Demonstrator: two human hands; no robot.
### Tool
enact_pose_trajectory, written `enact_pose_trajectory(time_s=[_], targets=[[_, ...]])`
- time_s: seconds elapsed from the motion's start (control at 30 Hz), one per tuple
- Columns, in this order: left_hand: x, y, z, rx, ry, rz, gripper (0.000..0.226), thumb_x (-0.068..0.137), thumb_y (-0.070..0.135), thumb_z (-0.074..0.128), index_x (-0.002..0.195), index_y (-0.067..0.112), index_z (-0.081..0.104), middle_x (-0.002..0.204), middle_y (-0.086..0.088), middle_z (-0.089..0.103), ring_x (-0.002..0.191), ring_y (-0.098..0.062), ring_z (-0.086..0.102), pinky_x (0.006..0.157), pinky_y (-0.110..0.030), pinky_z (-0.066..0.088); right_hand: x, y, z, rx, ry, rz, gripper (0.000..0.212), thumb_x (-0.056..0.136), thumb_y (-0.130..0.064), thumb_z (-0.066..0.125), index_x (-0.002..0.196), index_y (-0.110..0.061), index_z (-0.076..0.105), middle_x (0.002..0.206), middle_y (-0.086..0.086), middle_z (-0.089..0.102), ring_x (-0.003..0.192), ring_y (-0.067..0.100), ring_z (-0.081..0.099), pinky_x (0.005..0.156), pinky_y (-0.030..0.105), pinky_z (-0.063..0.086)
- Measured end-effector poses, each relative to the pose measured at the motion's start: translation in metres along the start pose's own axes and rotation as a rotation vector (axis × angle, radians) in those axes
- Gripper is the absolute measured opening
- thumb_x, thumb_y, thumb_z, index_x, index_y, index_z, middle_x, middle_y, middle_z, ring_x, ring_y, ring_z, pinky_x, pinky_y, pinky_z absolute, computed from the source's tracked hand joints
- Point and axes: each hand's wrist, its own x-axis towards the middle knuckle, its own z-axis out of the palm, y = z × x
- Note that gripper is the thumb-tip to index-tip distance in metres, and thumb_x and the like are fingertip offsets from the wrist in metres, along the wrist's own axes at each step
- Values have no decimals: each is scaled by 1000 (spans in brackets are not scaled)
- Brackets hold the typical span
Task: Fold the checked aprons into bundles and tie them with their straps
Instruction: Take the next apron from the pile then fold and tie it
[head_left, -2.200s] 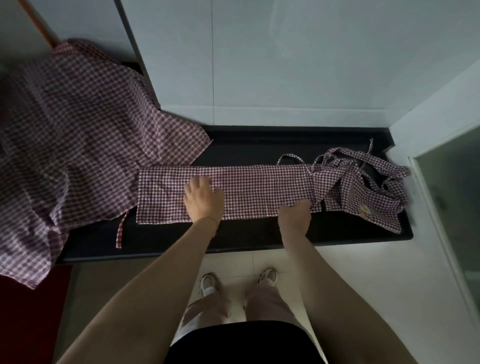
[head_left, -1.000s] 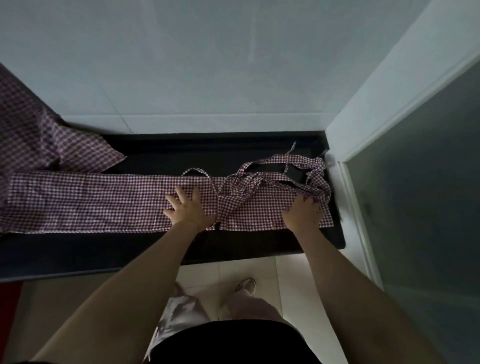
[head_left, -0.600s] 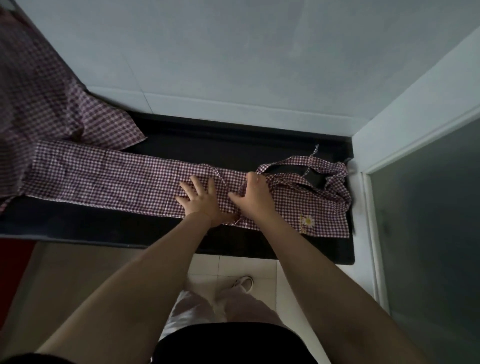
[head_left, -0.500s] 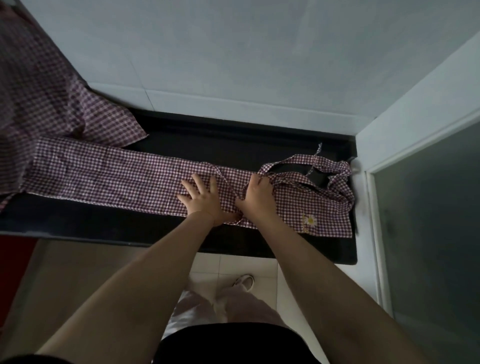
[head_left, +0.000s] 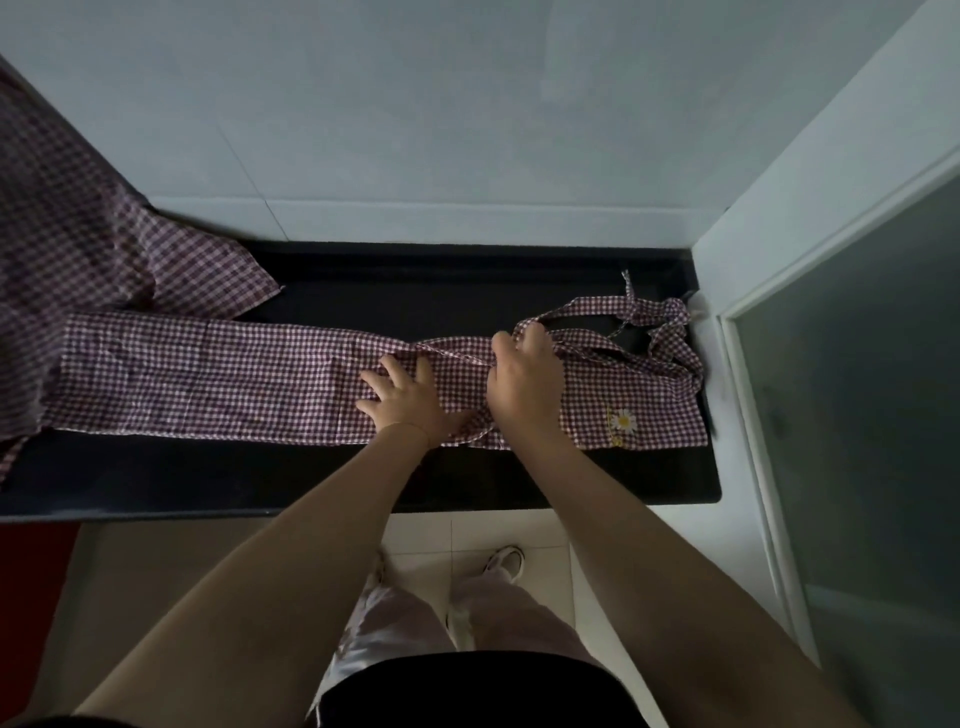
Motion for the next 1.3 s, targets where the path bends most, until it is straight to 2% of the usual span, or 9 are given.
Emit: enact_pose_trajectory(time_s=[0.1,0.2,0.33,0.47,0.6,0.77,1.07,1.2,1.3], targets=[[3,-16,-8,-162,179,21,77,88,63,56,146,19,31,152,-19,24,138,-40,28,105,-56,36,10,-8,-1,-75,-111,-185,13,85,-4,60,94,-12,66,106,8,58,103,26,53,88,41,41],[5,-31,-8,-152,232,37,77,83,55,67,142,18,32,145,-16,30,131,-35,34,100,-53,41,20,-22,6,-15,-400,-163,14,91,-13,57,104,-15,62,105,2,61,103,21,56,99,38,41],[8,-48,-9,-186,181,115,78,82,49,70,146,23,33,148,-10,32,135,-32,32,105,-51,40,35,-56,8,436,-710,201,32,99,-29,55,124,-10,57,110,1,62,100,19,63,86,32,50],[12,-65,-14,-243,154,80,84,80,40,73,149,30,25,156,-9,19,141,-34,21,109,-56,34,50,-71,9,766,-801,621,26,103,-35,48,109,-12,60,80,0,58,67,12,58,62,27,50],[17,-78,-17,-137,48,19,105,72,56,79,151,29,14,160,-11,7,145,-40,12,111,-62,29,65,-69,15,1139,-625,878,27,105,-26,46,95,-10,66,70,3,52,61,13,53,69,32,52],[17,-79,-14,-105,13,33,113,72,57,78,154,29,6,162,-13,-1,147,-44,5,113,-64,26,75,-53,-16,1564,-323,1029,23,104,-18,48,92,-6,64,83,7,64,83,19,64,96,38,50],[14,-56,-29,60,-71,89,102,84,45,73,153,45,-2,161,-21,-14,145,-54,-4,111,-68,25,73,7,-66,1770,-177,984,15,100,-15,53,113,-16,61,51,-4,31,48,12,35,70,30,39],[8,-34,-26,138,-43,185,91,88,24,69,155,40,9,161,-16,-4,145,-46,9,108,-60,37,69,24,-95,1803,-103,907,13,99,-18,54,106,-20,65,71,1,61,71,16,60,82,34,49],[7,-24,-22,103,-107,166,94,87,48,67,155,38,3,162,-16,-10,145,-50,-1,108,-61,36,67,42,-118,1823,56,941,19,100,-24,56,100,-8,66,78,5,62,74,17,62,79,32,53]])
